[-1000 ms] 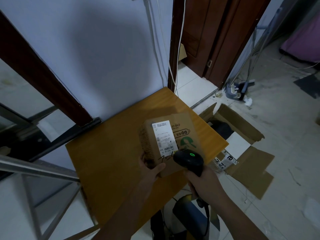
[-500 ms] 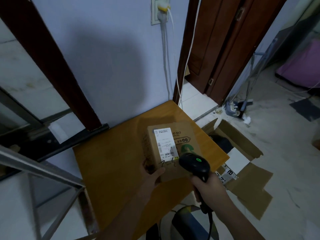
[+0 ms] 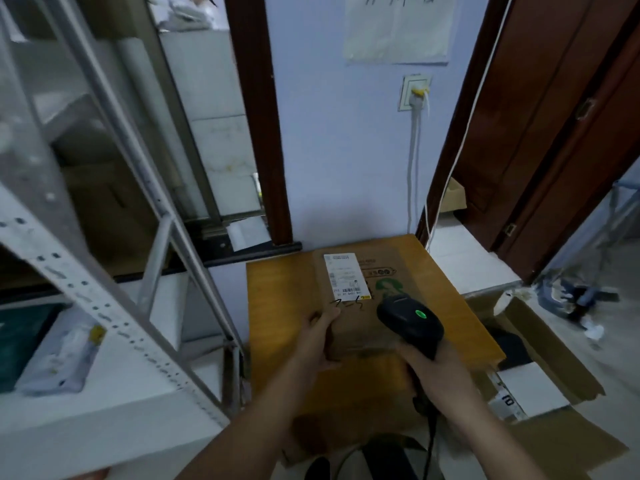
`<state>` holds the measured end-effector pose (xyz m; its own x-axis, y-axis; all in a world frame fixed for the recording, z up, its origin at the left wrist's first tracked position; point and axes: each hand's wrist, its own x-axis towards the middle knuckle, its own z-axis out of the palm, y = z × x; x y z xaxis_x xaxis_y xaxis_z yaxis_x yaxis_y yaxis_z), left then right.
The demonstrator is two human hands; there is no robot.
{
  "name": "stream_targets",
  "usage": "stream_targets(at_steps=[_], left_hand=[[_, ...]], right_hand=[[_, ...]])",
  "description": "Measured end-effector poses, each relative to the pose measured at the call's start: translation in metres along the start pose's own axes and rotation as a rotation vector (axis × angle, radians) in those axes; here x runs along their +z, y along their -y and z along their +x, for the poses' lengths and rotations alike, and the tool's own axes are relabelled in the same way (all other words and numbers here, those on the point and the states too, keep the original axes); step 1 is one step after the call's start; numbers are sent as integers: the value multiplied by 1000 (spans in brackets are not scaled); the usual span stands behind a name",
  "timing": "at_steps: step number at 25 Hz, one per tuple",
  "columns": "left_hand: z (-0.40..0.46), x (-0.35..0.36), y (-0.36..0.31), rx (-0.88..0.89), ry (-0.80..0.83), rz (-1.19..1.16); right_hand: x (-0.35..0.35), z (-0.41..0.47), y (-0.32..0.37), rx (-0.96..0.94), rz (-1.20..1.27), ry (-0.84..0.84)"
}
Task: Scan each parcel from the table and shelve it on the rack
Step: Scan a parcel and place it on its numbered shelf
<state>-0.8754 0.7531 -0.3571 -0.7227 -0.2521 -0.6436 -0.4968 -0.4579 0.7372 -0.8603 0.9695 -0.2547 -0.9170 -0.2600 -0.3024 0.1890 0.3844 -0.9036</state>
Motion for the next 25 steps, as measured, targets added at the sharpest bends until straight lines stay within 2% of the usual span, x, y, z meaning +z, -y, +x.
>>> stream_targets(at_steps=[6,12,16,20,25], left_hand=[[-108,-49,38,65,-22,-92],[-167,-112,77,57,-48,-119],[-206,-163,99,57,-35,-110],[-255,-234,130,14,-80,-112],[-300,-325,157,55,-159,-113]], right_hand=[[23,-78,1,-95,-56,157],[63,-141,2,-166,-135,226],[102,-180,0,-168,-157,242],[157,-226,-4,-188,-172,322],[230,-261,-2,-234,-155,385]])
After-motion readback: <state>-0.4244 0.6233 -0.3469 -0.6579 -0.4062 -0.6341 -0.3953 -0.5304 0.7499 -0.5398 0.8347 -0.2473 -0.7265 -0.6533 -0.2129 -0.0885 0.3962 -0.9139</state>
